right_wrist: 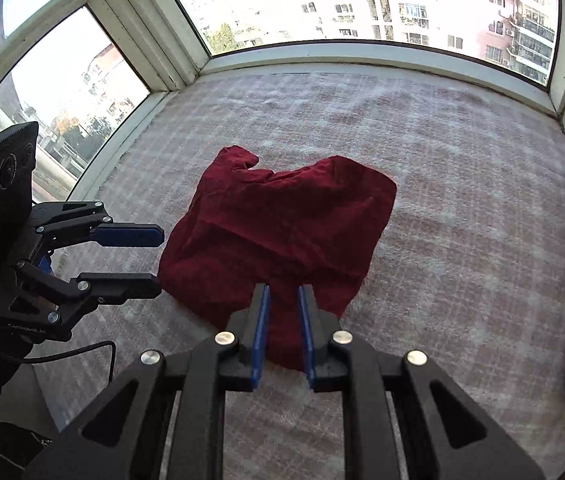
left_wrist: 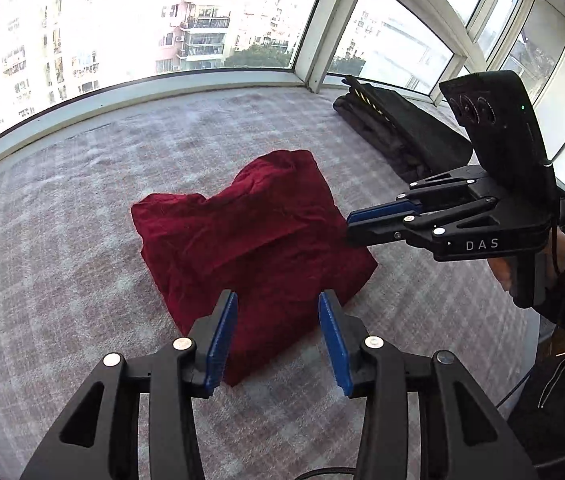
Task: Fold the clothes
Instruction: 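Press and square the folded red shorts bundle with both grippers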
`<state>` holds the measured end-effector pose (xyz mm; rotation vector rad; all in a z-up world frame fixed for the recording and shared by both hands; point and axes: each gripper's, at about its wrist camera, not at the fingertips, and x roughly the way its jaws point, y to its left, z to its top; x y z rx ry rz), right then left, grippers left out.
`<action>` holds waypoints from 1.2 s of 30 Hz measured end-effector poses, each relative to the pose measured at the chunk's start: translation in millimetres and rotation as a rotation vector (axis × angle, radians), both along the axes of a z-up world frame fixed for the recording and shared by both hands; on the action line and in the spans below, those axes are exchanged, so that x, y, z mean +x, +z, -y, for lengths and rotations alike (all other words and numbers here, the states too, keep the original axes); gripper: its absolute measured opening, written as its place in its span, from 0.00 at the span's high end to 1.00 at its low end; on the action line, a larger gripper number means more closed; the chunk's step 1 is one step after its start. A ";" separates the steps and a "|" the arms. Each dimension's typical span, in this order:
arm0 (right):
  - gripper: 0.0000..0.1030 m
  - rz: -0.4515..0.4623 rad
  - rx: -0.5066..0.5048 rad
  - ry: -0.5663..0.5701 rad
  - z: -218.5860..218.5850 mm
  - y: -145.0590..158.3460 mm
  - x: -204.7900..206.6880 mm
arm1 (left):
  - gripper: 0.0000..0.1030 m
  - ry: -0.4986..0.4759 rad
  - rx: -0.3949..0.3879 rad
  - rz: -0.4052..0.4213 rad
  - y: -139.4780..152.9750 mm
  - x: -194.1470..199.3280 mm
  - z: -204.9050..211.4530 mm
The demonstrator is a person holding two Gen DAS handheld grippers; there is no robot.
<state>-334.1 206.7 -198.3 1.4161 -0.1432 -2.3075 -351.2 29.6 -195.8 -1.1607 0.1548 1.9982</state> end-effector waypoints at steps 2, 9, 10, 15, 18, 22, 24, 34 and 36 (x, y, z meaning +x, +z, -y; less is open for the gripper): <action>0.84 -0.014 0.022 0.016 9.4 1.8 -14.1 | 0.54 0.015 0.020 -0.014 3.9 -13.5 -5.2; 0.85 0.007 0.028 0.059 21.3 -15.6 -53.3 | 0.54 -0.018 -0.095 0.064 -49.9 -31.3 -21.1; 0.86 0.014 0.021 0.054 17.3 -17.6 -56.2 | 0.55 -0.016 -0.103 0.066 -53.3 -31.8 -19.5; 0.92 0.037 -0.004 0.025 -1.5 -25.4 -69.4 | 0.55 0.007 -0.053 0.055 -42.5 -34.1 -8.6; 0.87 -0.022 0.071 -0.021 -3.2 -9.2 -65.2 | 0.55 0.020 -0.023 0.048 -36.0 -35.4 -2.0; 0.77 -0.056 0.090 0.016 13.6 -7.5 -67.8 | 0.53 0.041 -0.001 0.044 -30.6 -37.4 6.9; 0.71 -0.031 0.144 0.032 20.9 -21.6 -73.7 | 0.48 0.055 -0.004 0.045 -30.3 -38.5 11.5; 0.68 -0.006 0.039 -0.023 -19.8 -8.6 -16.9 | 0.54 0.117 -0.020 0.049 -27.6 -38.1 35.1; 0.68 -0.004 0.061 0.001 -19.3 -13.9 10.5 | 0.54 0.101 -0.032 0.037 -23.0 -18.8 37.4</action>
